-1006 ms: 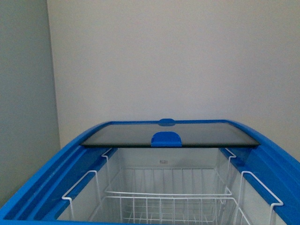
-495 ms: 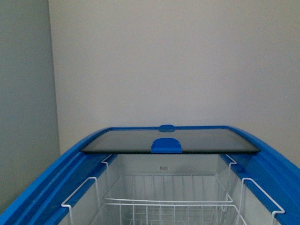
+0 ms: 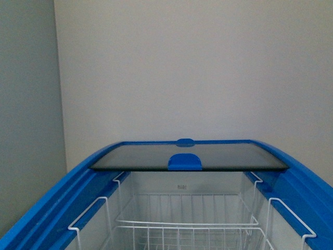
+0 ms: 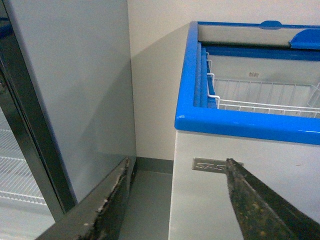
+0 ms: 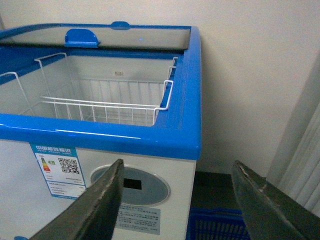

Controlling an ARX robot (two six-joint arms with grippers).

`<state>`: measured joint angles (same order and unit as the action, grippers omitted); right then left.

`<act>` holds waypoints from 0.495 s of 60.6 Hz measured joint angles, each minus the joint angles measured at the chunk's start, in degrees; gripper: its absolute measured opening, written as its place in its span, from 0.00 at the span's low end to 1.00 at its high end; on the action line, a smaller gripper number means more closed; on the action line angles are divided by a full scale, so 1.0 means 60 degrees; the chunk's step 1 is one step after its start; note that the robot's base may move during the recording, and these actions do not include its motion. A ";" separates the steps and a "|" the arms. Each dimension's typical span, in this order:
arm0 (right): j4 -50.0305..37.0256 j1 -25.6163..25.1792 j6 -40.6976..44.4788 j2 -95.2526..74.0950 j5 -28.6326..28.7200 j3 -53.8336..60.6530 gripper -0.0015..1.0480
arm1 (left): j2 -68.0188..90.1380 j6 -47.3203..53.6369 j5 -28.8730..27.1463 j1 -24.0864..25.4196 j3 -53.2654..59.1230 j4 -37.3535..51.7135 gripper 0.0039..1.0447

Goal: Put drink in fridge

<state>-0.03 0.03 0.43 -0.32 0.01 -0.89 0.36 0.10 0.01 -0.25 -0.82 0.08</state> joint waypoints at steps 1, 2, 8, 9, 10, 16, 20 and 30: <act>0.0000 0.0000 0.0000 0.0000 0.0000 0.0000 0.70 | 0.0000 0.0004 0.0000 0.0000 0.0000 0.0000 0.63; 0.0000 0.0000 0.0000 0.0000 0.0000 0.0000 0.73 | 0.0000 0.0004 0.0000 0.0000 0.0000 0.0000 0.66; 0.0000 0.0000 0.0000 0.0000 0.0000 0.0000 0.92 | 0.0000 0.0000 0.0000 0.0000 0.0000 0.0000 0.86; 0.0000 0.0000 -0.0004 0.0000 0.0000 0.0000 0.94 | 0.0000 0.0000 0.0000 0.0000 0.0000 0.0000 0.90; 0.0000 0.0000 -0.0004 0.0000 0.0000 0.0000 0.94 | 0.0000 0.0004 0.0000 0.0000 0.0000 0.0000 0.94; 0.0000 0.0000 -0.0004 0.0000 0.0000 0.0000 0.93 | 0.0000 0.0004 0.0000 0.0000 0.0000 0.0000 0.92; 0.0000 0.0000 -0.0004 0.0000 0.0000 0.0000 0.93 | 0.0000 0.0004 0.0000 0.0000 0.0000 0.0000 0.92; 0.0000 0.0000 -0.0004 0.0000 0.0000 0.0000 0.93 | 0.0000 0.0004 0.0000 0.0000 0.0000 0.0000 0.92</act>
<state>-0.03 0.03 0.40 -0.32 0.01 -0.89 0.36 0.12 0.01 -0.25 -0.82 0.08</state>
